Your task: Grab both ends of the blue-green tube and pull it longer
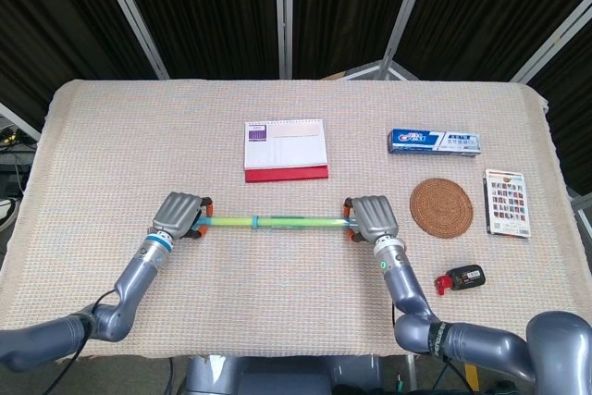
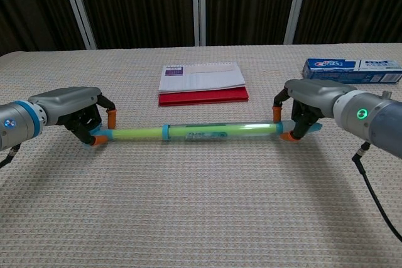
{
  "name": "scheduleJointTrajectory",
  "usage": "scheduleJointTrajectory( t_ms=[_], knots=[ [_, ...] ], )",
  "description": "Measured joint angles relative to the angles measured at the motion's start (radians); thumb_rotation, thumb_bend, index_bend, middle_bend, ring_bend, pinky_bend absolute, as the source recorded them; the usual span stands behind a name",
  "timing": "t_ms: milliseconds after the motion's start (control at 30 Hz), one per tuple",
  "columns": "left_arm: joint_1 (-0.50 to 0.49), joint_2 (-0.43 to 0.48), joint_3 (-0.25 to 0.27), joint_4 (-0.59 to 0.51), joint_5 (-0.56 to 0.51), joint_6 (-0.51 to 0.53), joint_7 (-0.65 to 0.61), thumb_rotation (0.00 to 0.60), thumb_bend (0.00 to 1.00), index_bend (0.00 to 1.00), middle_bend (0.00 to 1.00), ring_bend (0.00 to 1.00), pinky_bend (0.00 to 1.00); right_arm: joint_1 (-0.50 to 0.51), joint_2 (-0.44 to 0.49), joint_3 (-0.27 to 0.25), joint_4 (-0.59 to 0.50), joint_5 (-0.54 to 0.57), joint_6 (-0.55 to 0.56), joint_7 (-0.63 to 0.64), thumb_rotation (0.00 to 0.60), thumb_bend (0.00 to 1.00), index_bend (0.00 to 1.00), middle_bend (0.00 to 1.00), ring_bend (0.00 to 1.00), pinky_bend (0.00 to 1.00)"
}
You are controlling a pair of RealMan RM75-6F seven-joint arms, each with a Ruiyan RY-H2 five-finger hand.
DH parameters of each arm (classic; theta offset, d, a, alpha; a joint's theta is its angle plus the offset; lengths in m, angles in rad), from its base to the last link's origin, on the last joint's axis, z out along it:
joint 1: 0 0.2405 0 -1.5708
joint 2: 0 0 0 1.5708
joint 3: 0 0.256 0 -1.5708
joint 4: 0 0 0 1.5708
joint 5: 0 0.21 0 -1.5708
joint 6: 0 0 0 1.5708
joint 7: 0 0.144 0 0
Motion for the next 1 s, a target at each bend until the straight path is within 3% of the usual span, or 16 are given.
scheduleJointTrajectory(
  t_ms=[533,1000],
  knots=[
    [0.031,0.077,0.014,-0.013,-0.020,0.015,-0.025,0.600,0.57,0.73,0.85,0.81,1.00,-0.056,0.135,-0.008,-0.089,-0.046,0.030,0.055,0.600,0.32,0.58,1.00,1.00,1.00],
    [0.054,0.110,0.024,0.031,-0.031,0.010,-0.061,0.600,0.57,0.73,0.85,0.81,1.00,-0.096,0.205,-0.011,-0.096,-0.070,0.035,0.118,0.600,0.33,0.58,1.00,1.00,1.00]
  ],
)
